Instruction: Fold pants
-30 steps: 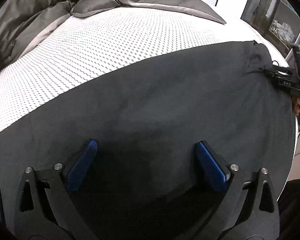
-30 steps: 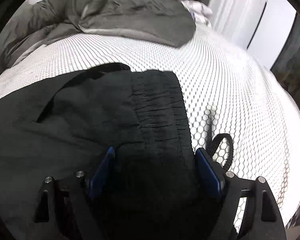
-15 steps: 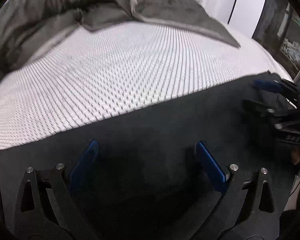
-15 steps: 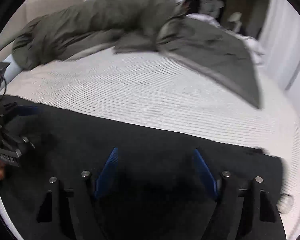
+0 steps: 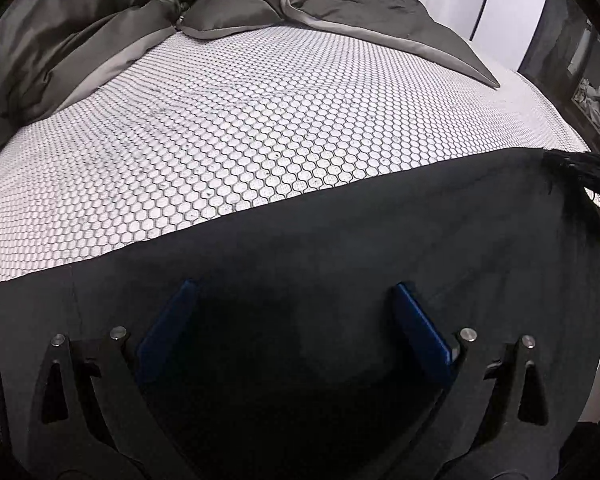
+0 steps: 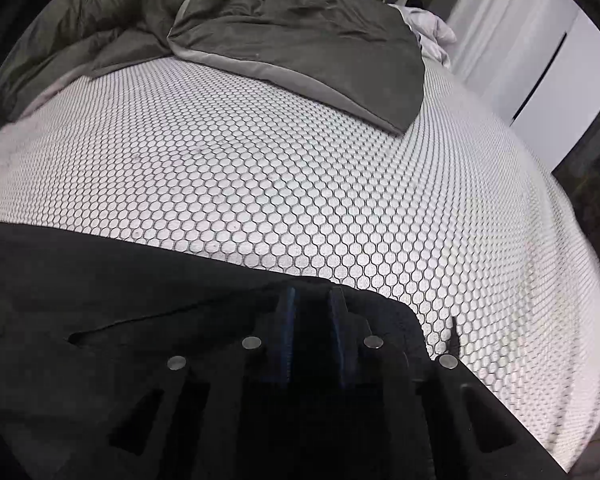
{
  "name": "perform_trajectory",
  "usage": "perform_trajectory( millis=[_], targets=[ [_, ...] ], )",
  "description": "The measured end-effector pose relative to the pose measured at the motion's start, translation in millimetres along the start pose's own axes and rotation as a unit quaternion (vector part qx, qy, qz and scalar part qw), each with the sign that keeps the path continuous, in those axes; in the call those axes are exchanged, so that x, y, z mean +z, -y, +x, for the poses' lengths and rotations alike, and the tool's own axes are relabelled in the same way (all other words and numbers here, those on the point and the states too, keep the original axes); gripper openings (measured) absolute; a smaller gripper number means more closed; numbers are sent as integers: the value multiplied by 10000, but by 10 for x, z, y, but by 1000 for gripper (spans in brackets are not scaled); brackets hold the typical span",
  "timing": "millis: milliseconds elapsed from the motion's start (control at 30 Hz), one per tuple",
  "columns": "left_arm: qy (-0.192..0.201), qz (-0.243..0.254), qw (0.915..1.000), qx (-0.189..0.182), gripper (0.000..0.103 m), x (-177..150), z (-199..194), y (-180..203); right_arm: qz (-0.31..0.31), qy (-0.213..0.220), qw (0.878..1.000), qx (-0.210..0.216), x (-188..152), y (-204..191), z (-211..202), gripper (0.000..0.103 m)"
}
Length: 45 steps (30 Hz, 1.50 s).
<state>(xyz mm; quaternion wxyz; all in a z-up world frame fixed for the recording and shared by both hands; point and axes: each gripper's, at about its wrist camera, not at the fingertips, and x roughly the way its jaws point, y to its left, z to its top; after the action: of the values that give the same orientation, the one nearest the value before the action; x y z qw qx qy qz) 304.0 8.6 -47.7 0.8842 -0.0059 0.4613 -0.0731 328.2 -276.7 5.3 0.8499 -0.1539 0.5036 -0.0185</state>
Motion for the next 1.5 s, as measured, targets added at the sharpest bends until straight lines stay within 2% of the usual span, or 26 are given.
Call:
perform_trajectory(
  millis=[67,133,200,333,400,467,500,567,633,667,700,800,900,967,1033,1100,1167,1233,1300,1333,1400,1433,1500],
  targets=[
    [78,-19,10000,-31,98,2,-111,-26,182,204,9995,149,-33,-21,-279,25],
    [245,54,9994,-255,98,-7,-270,16,529,444,9970,338,-170,29,-580,34],
    [400,172,9977,-521,98,-75,-412,148,595,564,9957,423,-323,8,-808,44],
    [272,380,9969,-641,98,-316,-476,539,279,508,9951,799,-698,-305,-1027,61],
    [273,446,9953,-812,98,-459,-547,722,127,424,9940,997,-832,-577,-1050,61],
    [338,803,9916,-952,98,-647,-670,968,-317,367,9921,1160,-937,-862,-1061,71],
    [390,1059,9898,-875,98,-723,-706,1073,-679,360,9901,1173,-1007,-1031,-1074,83],
    [399,1439,9859,-756,98,-871,-729,1224,-1219,421,9868,977,-1138,-1193,-1039,84],
    [228,1633,9839,-697,98,-1035,-683,1303,-1265,424,9862,978,-1211,-1098,-1040,84],
    [173,1635,9842,-659,99,-1091,-655,1296,-1171,415,9872,996,-1225,-1013,-1046,84],
    [133,1572,9851,-691,99,-1127,-625,1255,-1015,431,9905,826,-1246,-829,-1045,84],
    [91,1285,9872,-945,102,-1164,-598,1093,-749,431,9962,-135,-1390,-304,-1004,84],
    [64,1256,9878,-913,102,-1146,-600,1002,-79,367,9970,-676,-1538,262,-958,85],
    [62,1269,9884,-838,102,-1088,-562,970,412,251,9964,-698,-1599,510,-937,86],
    [166,1240,9892,-758,101,-1061,-616,975,706,390,9946,-651,-1600,589,-998,86],
    [277,1223,9869,-1012,101,-1026,-667,1004,560,752,9932,-686,-1536,460,-1196,86],
    [353,1233,9842,-1218,101,-1009,-698,1073,385,1212,9911,-399,-1431,303,-1339,87],
    [368,1305,9850,-1068,101,-1005,-654,1178,181,1525,9881,94,-1350,-37,-1425,89],
    [242,1358,9867,-865,102,-1001,-542,1226,-86,1425,9878,626,-1293,-390,-1383,89],
    [170,1329,9873,-854,102,-1001,-494,1218,-336,1241,9874,919,-1289,-580,-1301,89],
    [68,1268,9879,-892,102,-1008,-457,1097,-772,975,9878,934,-1279,-843,-1161,89],
    [60,1295,9882,-817,102,-1028,-480,994,-1081,812,9881,729,-1328,-962,-1068,89],
    [155,1256,9895,-693,102,-1102,-546,703,-1192,879,9865,706,-1404,-1024,-979,90]
  ],
)
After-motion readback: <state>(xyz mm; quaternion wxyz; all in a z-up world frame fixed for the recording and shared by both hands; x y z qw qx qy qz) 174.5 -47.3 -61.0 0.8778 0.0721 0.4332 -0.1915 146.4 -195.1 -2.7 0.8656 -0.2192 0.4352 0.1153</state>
